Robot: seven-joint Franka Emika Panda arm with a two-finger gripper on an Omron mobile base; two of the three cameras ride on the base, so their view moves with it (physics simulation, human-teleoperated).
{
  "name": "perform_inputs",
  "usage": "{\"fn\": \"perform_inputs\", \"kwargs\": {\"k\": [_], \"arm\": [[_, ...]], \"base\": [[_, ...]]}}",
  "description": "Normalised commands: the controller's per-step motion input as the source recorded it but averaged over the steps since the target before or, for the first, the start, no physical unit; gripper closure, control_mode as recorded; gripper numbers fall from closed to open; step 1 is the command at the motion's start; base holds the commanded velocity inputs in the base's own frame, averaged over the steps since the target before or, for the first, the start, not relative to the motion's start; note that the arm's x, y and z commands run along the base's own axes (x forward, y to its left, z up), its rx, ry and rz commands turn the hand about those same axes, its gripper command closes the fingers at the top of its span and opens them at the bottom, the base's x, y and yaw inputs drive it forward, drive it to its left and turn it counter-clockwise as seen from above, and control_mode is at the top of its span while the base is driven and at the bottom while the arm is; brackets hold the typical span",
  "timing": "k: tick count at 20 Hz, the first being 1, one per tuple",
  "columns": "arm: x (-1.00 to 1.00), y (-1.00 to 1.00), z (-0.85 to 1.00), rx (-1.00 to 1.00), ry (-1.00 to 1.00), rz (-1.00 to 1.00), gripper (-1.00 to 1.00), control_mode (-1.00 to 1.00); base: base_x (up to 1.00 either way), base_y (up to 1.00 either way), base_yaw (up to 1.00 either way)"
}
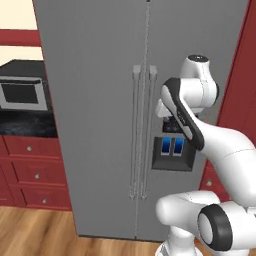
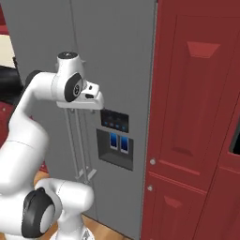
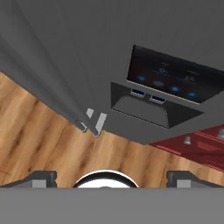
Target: Retrieve the sausage and cheese from the fridge and place them on the cutting board on the counter.
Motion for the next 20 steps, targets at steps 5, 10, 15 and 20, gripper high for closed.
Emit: {"fn": "perform_inputs", "kwargs": {"k": [5,10,15,20], "arm": [[0.0,0.0,0.0,0.0,0.0,0.0,-1.0,1.0],[-0.03,0.24,0.02,0.0,-0.03,0.12,-1.0,-1.0],[0.0,0.94,0.05,-0.08,-0.22,-0.17,-1.0,-1.0],[0.38,0.79,-0.09,-0.09,-0.22,-0.37,-1.0,-1.0]], "base": [[0.15,-0.17,0.27],[0.0,0.0,0.06],[0.0,0.0,0.0],[0.0,0.0,0.0]]}}
